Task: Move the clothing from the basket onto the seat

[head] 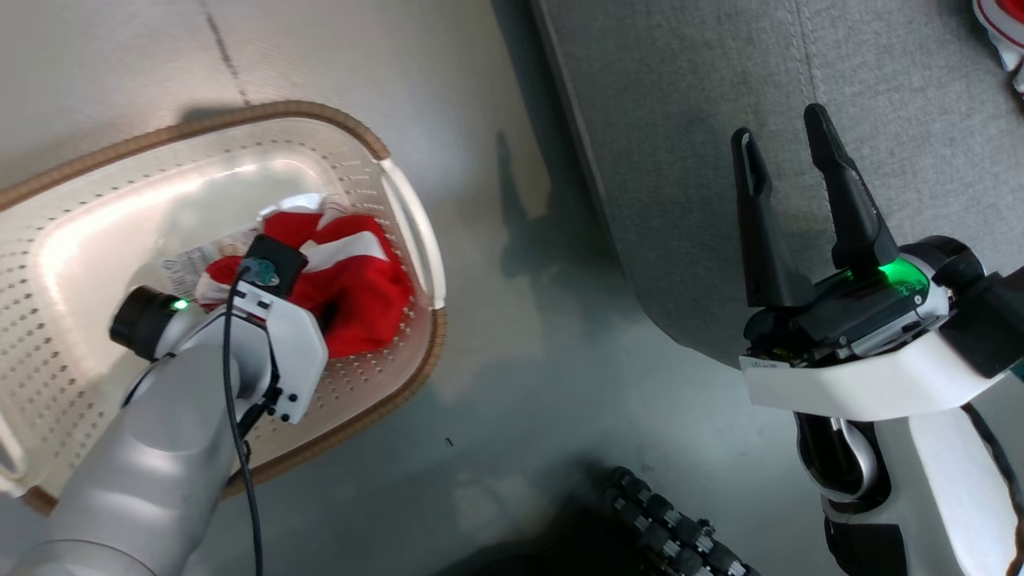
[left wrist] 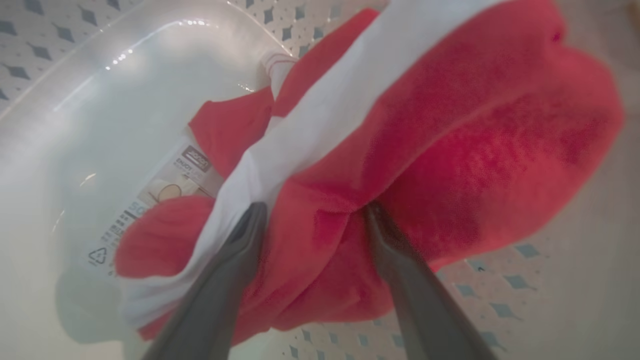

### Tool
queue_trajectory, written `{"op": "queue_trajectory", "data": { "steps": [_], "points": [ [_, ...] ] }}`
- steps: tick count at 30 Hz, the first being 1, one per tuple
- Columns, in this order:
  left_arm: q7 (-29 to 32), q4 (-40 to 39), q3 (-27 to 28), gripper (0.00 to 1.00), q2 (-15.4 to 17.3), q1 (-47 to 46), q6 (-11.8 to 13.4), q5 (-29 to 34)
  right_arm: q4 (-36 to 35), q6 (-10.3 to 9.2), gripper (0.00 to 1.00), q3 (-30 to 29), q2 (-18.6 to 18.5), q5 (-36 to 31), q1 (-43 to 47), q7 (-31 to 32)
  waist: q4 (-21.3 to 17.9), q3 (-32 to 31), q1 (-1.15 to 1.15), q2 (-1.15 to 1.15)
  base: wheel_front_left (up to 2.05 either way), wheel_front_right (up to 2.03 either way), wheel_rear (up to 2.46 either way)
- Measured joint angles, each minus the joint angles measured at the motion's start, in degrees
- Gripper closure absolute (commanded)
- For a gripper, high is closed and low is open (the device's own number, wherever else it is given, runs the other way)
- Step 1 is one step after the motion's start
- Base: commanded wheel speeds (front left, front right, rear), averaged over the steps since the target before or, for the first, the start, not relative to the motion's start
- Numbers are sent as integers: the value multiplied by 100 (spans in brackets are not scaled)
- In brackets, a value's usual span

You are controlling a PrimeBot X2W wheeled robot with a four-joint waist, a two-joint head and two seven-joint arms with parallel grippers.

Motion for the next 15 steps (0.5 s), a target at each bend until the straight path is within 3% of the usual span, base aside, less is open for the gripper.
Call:
{"op": "queue_trajectory", "data": {
  "steps": [6,7,8,9,15],
  "points": [
    [414,107,-339,0,215,-204,0,-367,-71,0,0,-2,-1,123,-47,-7,-266,270,0,0,0,0,0],
    [467,121,-374,13,236,-241,0,-421,-80,0,0,-5,-1,142,-47,-8,-275,291,0,0,0,0,0],
    [488,123,-413,68,259,-270,0,-469,-87,0,0,-5,-1,154,-47,-8,-277,302,0,0,0,0,0],
    [489,129,-439,100,276,-288,0,-515,-94,0,0,-4,0,156,-47,-8,-276,306,0,0,0,0,0],
    [336,236,-552,100,296,-475,0,-604,-86,0,0,-4,0,142,-73,-8,-245,245,0,0,0,0,0]
  ]
}}
